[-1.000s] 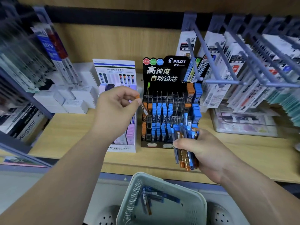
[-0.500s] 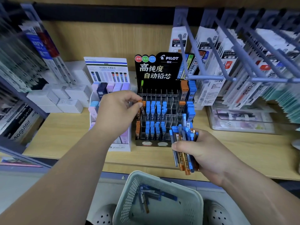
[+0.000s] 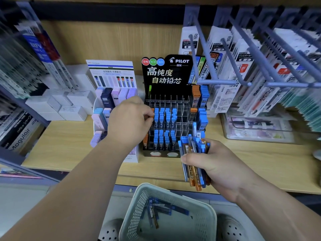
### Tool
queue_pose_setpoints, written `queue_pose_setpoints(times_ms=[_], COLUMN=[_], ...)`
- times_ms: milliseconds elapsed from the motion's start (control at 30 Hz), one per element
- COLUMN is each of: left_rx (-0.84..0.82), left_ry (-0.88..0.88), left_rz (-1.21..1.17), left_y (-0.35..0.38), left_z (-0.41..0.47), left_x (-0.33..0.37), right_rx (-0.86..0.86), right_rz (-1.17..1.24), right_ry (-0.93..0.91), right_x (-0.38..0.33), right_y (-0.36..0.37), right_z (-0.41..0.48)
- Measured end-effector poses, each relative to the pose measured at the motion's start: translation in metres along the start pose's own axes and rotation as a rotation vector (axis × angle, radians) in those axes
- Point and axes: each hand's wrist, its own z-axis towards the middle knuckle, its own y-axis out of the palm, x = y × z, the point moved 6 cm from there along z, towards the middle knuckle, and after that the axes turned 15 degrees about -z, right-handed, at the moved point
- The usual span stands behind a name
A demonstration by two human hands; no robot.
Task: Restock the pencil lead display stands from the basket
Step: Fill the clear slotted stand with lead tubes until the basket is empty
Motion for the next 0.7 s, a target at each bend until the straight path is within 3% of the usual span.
queue_pose_setpoints(times_ms=[700], left_rx=[0.009], left_ry=[0.008], left_rz=[0.095], left_y=[-0.012], left_z=[-0.003], left_x=[-0.001], right_rx=[0.027], right_rz=[0.168], right_ry=[-0.021], right_x=[0.007], right_y=[-0.006], right_z=[0.009])
